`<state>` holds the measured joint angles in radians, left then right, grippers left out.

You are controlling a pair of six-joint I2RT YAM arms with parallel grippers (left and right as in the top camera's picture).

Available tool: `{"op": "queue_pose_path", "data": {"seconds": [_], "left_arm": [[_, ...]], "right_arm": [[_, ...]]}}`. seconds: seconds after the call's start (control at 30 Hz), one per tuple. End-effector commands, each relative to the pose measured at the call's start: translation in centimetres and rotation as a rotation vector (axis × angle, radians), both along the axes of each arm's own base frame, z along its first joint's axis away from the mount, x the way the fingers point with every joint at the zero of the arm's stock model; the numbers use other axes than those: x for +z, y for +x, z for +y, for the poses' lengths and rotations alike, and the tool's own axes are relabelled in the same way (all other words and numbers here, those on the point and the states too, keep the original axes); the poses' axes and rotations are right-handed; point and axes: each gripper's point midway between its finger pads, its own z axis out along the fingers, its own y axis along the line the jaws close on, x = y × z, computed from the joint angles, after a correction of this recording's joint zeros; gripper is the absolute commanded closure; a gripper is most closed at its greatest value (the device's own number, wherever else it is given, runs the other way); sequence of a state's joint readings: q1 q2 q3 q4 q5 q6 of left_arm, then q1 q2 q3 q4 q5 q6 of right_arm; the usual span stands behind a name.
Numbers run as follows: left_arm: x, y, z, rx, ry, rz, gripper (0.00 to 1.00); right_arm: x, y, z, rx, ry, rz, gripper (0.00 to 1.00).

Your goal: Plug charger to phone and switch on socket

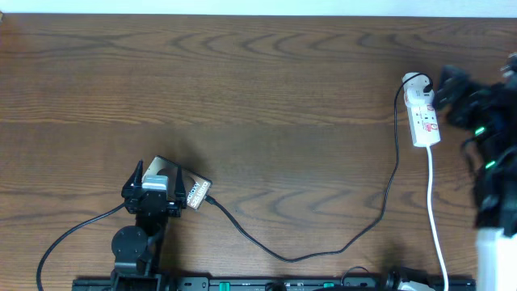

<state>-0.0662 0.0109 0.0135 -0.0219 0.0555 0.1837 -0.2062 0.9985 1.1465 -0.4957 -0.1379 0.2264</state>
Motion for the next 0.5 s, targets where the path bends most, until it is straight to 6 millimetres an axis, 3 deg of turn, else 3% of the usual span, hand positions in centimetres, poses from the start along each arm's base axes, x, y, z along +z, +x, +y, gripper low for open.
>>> {"op": "queue_pose_path", "data": {"seconds": [0.0,0.2,0.47], "left_arm": [[-1.4,-0.1,0.0,-0.001,-0.002,0.048,0.25],[-1.4,-0.1,0.0,-0.001,-0.003,0.048,0.25],[-1.4,-0.1,0.0,-0.001,-0.003,0.048,0.25]], "right_arm": [[-3.2,-1.1,2.0,0.037,-0.025,-0.028,0.01],[-8.8,-3.0,4.7,0.112,-0.040,-0.163,0.01],[-17.6,-5.5,5.3,0.130,-0.036,-0.189,0.01]]}}
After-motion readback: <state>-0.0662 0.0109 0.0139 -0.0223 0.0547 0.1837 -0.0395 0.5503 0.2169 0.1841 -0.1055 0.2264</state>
